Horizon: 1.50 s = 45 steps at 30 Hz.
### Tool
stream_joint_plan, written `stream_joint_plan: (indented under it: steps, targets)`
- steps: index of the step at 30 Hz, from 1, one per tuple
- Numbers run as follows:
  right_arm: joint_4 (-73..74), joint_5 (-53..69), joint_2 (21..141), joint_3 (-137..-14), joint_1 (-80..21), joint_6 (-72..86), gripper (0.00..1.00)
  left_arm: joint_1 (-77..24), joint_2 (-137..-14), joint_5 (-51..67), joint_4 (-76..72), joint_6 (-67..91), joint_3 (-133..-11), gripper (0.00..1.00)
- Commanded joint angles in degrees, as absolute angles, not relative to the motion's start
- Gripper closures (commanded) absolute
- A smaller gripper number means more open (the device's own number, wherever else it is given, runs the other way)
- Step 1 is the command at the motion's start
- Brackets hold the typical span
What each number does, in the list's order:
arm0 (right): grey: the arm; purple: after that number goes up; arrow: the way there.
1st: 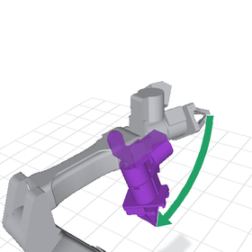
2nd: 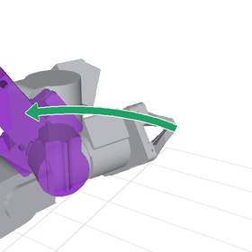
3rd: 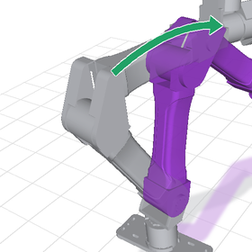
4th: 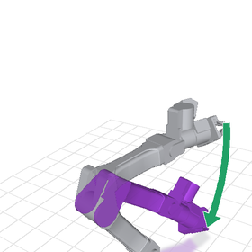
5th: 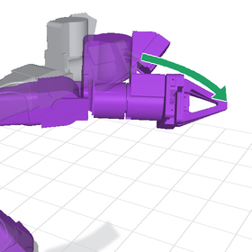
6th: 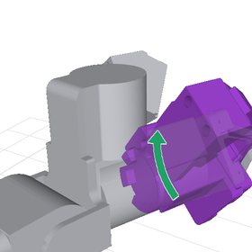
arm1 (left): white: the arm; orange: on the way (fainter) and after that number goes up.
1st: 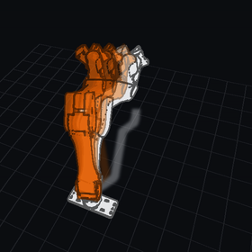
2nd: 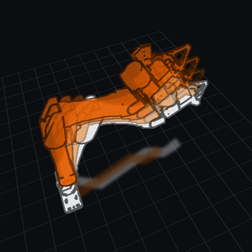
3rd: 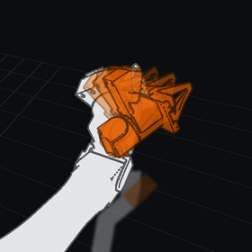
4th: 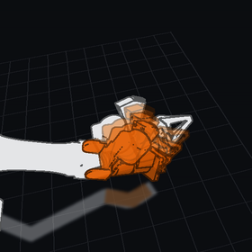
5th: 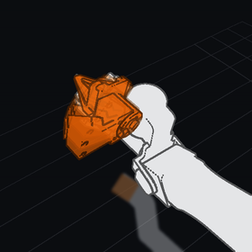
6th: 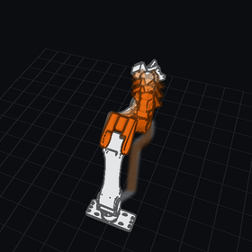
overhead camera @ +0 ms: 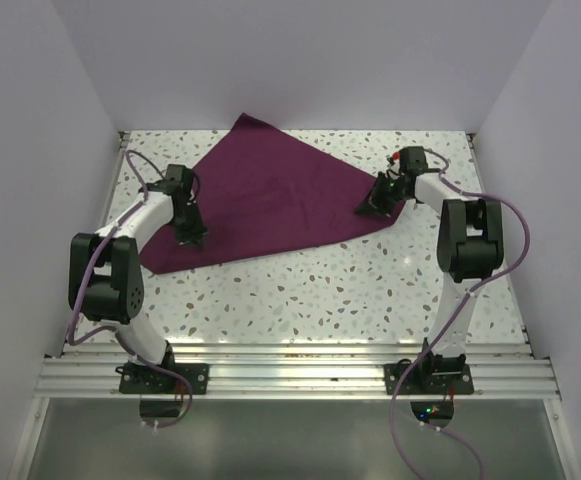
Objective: Prepare the surgical pack
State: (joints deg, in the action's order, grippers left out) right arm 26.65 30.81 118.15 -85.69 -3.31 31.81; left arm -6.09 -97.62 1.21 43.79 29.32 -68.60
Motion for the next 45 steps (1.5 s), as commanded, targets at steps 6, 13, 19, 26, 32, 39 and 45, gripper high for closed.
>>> stream_joint_plan:
  steps: [6,13,19,26,32,39,45]
  targets:
    - [18.6,31.0,119.4,-77.3,-0.6,31.6,1.00,-3.9,-101.7,-3.8,36.9,27.2,-63.3,1.00]
    - [22.8,25.8,119.1,-72.2,1.7,31.3,1.00,-2.8,-105.3,-5.8,35.2,26.7,-59.2,1.00]
    - [26.1,21.2,117.4,-67.4,2.6,31.1,1.00,-2.4,-105.5,-8.5,35.0,26.2,-58.5,1.00]
    - [30.5,17.5,112.4,-65.0,3.5,29.0,1.00,-0.1,-102.3,-12.1,38.3,25.0,-60.1,0.91]
    - [34.2,20.9,108.0,-71.4,2.5,26.5,1.00,7.5,-96.2,-14.5,40.3,23.8,-57.6,0.77]
    - [38.1,23.9,107.0,-81.6,-5.2,26.1,1.00,9.2,-93.1,-10.7,40.7,23.2,-57.1,0.83]
    - [35.6,28.8,111.3,-85.9,-8.2,27.7,1.00,9.1,-90.7,-6.3,41.9,24.3,-63.4,0.81]
